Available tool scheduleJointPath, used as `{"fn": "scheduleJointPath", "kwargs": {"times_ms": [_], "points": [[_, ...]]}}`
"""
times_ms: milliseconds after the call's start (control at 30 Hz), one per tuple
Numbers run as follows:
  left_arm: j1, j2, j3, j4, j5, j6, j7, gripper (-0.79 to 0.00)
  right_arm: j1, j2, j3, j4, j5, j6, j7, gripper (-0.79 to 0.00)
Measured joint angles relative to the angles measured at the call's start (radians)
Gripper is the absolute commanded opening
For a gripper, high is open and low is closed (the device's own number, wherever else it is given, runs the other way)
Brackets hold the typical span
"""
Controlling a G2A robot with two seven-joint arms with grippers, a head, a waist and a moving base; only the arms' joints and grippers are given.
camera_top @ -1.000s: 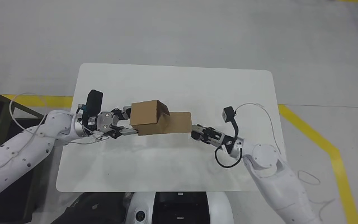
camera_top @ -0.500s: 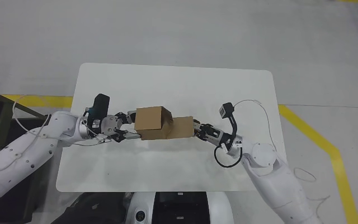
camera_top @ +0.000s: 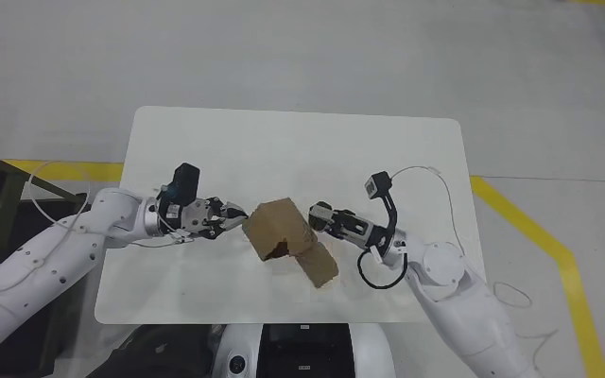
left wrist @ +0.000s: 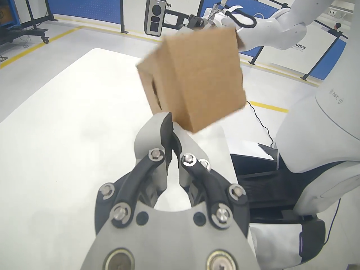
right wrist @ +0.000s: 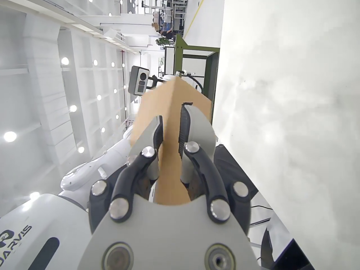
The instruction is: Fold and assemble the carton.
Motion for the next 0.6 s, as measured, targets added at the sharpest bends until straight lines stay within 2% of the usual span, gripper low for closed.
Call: {"fn": "scheduleJointPath", "kwargs": {"times_ms": [100, 200, 433, 533, 567, 600], "points": [[0.009, -0.005, -0.012, 0.003, -0.009, -0.007, -0.011, -0.785, 0.007, -0.002, -0.005, 0.027, 0.012, 0.046, -0.008, -0.539], [0.015, -0.013, -0.018, 0.011, -0.024, -0.007, -0.026, -0.785, 0.025, -0.006, -0.017, 0.058, 0.001, 0.071, -0.027, -0.489], [0.023, -0.028, -0.044, 0.032, -0.060, -0.007, -0.050, -0.785, 0.025, -0.008, -0.009, 0.076, -0.053, -0.009, -0.082, -0.252], [0.034, -0.028, -0.062, 0.036, -0.060, -0.007, -0.057, -0.785, -0.019, 0.000, 0.016, 0.030, -0.121, -0.039, -0.112, -0.049], [0.038, -0.028, -0.067, 0.037, -0.059, -0.007, -0.060, -0.751, -0.037, 0.003, 0.024, 0.011, -0.144, -0.047, -0.123, 0.000], [0.043, -0.028, -0.072, 0.039, -0.059, -0.007, -0.064, -0.566, -0.056, 0.006, 0.033, -0.009, -0.169, -0.053, -0.135, 0.000]]}}
